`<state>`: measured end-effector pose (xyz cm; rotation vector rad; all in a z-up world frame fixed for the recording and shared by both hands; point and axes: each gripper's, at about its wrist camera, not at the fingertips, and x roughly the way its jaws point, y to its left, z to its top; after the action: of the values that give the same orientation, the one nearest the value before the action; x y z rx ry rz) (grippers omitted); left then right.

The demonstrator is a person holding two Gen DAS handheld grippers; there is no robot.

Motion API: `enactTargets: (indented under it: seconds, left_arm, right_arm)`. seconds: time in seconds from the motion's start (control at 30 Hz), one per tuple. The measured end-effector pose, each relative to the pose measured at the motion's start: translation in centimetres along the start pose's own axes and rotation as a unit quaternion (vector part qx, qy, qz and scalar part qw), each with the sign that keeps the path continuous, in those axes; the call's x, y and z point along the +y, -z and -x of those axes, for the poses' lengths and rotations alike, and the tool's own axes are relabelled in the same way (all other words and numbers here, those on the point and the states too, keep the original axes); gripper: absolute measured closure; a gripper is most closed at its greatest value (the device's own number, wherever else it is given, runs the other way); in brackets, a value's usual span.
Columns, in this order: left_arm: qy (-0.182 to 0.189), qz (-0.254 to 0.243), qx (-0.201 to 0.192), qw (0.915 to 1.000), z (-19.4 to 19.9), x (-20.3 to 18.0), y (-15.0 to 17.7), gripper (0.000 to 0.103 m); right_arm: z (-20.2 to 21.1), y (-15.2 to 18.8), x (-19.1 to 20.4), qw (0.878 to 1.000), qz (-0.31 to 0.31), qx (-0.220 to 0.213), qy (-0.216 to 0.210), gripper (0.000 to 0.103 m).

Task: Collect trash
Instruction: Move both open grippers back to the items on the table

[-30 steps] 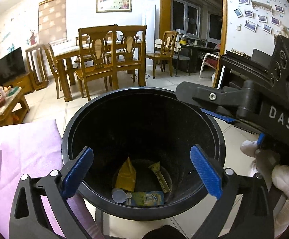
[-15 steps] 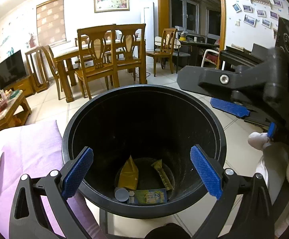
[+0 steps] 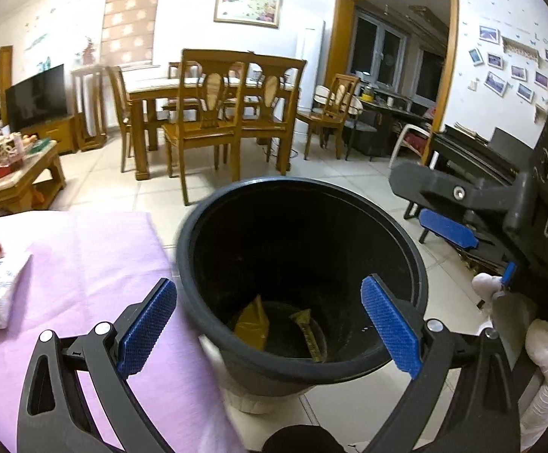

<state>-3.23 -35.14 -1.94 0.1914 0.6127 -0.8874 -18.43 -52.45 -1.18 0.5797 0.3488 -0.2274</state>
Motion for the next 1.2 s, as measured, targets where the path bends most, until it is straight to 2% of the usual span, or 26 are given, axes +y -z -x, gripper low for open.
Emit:
enactTargets:
  seconds: [0.17,0.27,0.47,0.57,0.67,0.77,0.83,1.0,1.13,1.2]
  left_arm:
    - [-0.032,0.022,-0.011,0.9992,2.5,3.5,0.3,0.005]
    - [-0.066,0.044,-0.014,0.9967,4.3,6.8,0.9,0.005]
    - [-0.134,0.117,-0.012,0.9839,9.0,16.6,2.9,0.005]
    - [-0.135,0.131,-0.002,0.9821,11.2,20.7,3.5,0.006]
    - [-0.137,0.101,0.037,0.9847,12.7,24.2,4.2,0.006]
    - [-0.148,0.028,0.073,0.986,13.2,26.0,4.9,0.006]
    - [-0.14,-0.024,0.098,0.985,12.9,27.1,5.2,0.006]
    - [-0.124,-0.138,0.153,0.9707,11.1,27.7,5.6,0.006]
    - [-0.091,-0.163,0.192,0.9636,10.0,28.4,6.1,0.006]
    - [-0.093,-0.174,0.2,0.9596,9.8,28.6,6.6,0.011]
  right_arm:
    - [-0.6,0.3,2.2,1.0,0.012,0.01,-0.011,0.005]
    - [-1.2,0.8,3.6,0.999,0.021,0.02,-0.019,0.005]
    - [-3.2,1.8,7.1,0.997,0.04,0.048,-0.043,0.005]
    - [-3.9,2.3,8.4,0.996,0.05,0.059,-0.053,0.005]
    - [-4.9,2.8,9.8,0.993,0.059,0.074,-0.064,0.005]
    - [-6.0,3.0,11.3,0.99,0.073,0.093,-0.079,0.005]
    - [-6.9,3.4,13.1,0.985,0.09,0.112,-0.095,0.005]
    - [-9.0,4.1,18.0,0.968,0.14,0.154,-0.141,0.005]
    - [-11.5,4.9,22.5,0.947,0.2,0.195,-0.159,0.005]
    - [-12.8,5.3,24.4,0.938,0.23,0.207,-0.159,0.005]
